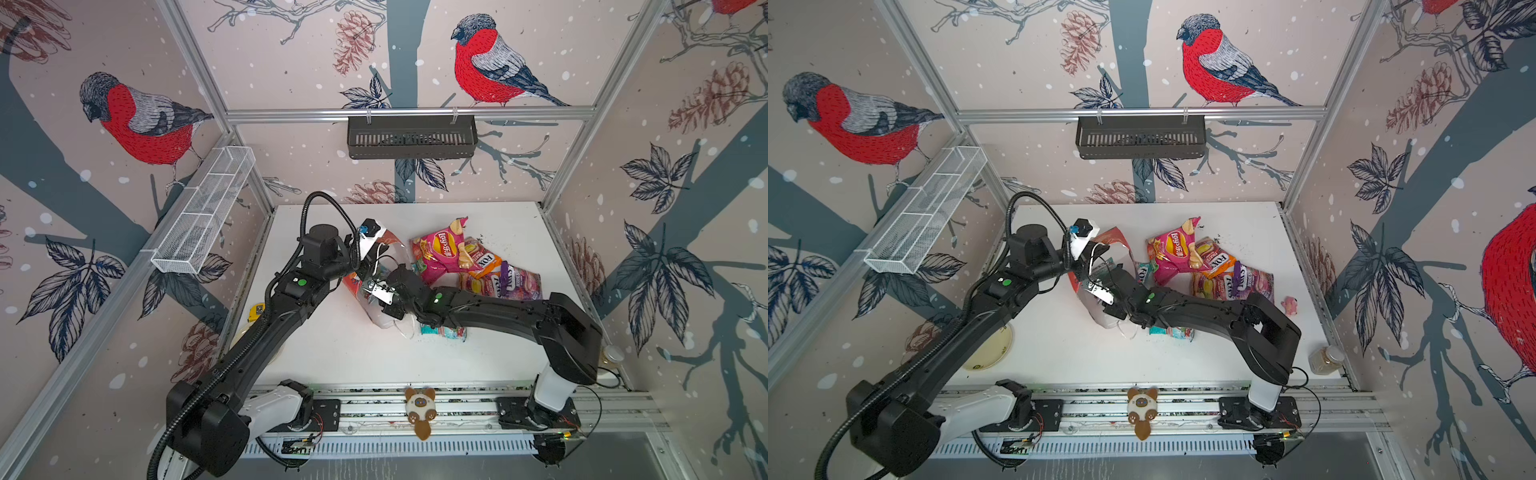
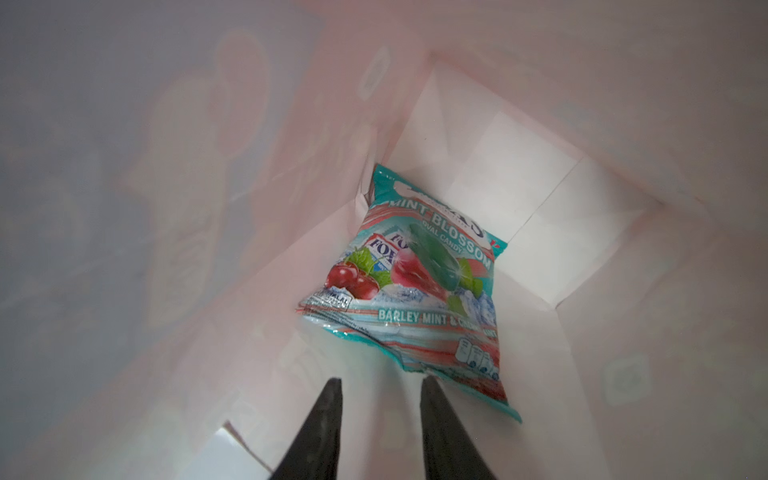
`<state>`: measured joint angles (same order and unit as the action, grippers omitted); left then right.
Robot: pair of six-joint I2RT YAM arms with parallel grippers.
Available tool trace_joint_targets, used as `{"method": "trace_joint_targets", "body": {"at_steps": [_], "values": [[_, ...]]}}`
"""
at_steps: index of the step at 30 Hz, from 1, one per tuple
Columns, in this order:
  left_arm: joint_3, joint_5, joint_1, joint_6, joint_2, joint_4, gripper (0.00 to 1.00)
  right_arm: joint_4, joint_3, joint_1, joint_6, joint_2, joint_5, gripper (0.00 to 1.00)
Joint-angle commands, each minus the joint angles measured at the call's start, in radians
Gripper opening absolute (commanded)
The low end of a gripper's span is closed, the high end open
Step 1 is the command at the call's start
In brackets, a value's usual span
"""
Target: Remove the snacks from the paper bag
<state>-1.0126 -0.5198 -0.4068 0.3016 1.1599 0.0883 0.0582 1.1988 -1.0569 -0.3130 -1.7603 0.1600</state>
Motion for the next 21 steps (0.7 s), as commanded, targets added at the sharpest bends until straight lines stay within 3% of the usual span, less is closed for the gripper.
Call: {"method": "trace_joint_targets", "body": {"at_steps": [1, 9, 14, 21], "values": [[-0.007, -0.054, 0.002, 0.034, -0.002, -0.035, 0.00, 0.065, 0.043, 0.000, 0.016, -0.028, 0.007, 0.39], [0.002, -0.063, 0.005, 0.052, -0.011, -0.023, 0.00, 0.097, 0.061, -0.008, -0.020, -0.072, 0.000, 0.55], [-0.009, -0.093, 0.011, 0.060, -0.003, -0.013, 0.00, 0.062, 0.069, -0.031, -0.069, -0.100, 0.076, 0.62], [-0.027, -0.130, 0.013, 0.060, 0.018, -0.013, 0.00, 0.017, 0.131, -0.037, -0.125, -0.185, 0.183, 0.64]]}}
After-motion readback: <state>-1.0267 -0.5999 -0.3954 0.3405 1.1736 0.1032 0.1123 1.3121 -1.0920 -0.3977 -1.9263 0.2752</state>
